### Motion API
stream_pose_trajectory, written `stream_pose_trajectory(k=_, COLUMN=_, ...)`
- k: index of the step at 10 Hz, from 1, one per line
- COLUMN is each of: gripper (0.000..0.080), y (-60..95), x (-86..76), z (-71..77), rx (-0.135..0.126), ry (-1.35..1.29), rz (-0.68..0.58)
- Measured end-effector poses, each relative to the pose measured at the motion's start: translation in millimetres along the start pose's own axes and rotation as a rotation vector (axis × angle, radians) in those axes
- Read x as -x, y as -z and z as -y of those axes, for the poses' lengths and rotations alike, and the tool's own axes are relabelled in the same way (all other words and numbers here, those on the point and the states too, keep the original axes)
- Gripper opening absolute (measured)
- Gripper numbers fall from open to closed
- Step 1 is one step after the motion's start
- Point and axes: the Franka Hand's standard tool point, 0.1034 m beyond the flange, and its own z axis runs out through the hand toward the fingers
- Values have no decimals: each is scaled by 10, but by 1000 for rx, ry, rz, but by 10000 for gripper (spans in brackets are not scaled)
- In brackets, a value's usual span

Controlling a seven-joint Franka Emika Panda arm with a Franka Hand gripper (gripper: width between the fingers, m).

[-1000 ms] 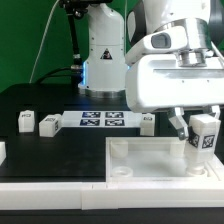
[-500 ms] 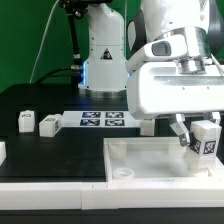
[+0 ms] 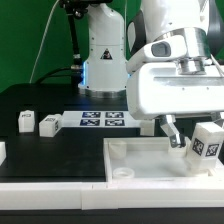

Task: Assemble one leg

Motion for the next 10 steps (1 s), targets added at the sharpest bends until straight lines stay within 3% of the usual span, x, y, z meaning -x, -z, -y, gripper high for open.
stream_pose_trajectory(k=3, gripper=648, y=2, x=-2, z=1, rx=0, ry=-1, rz=0)
stream_pose_trajectory(k=8, gripper=649, y=141, x=-163, z=-23, rx=-9, ry=-9, rz=45)
stream_pose_trajectory(k=10, gripper=649, y=106, x=-80, z=87, rx=-55, ry=-9, rz=185)
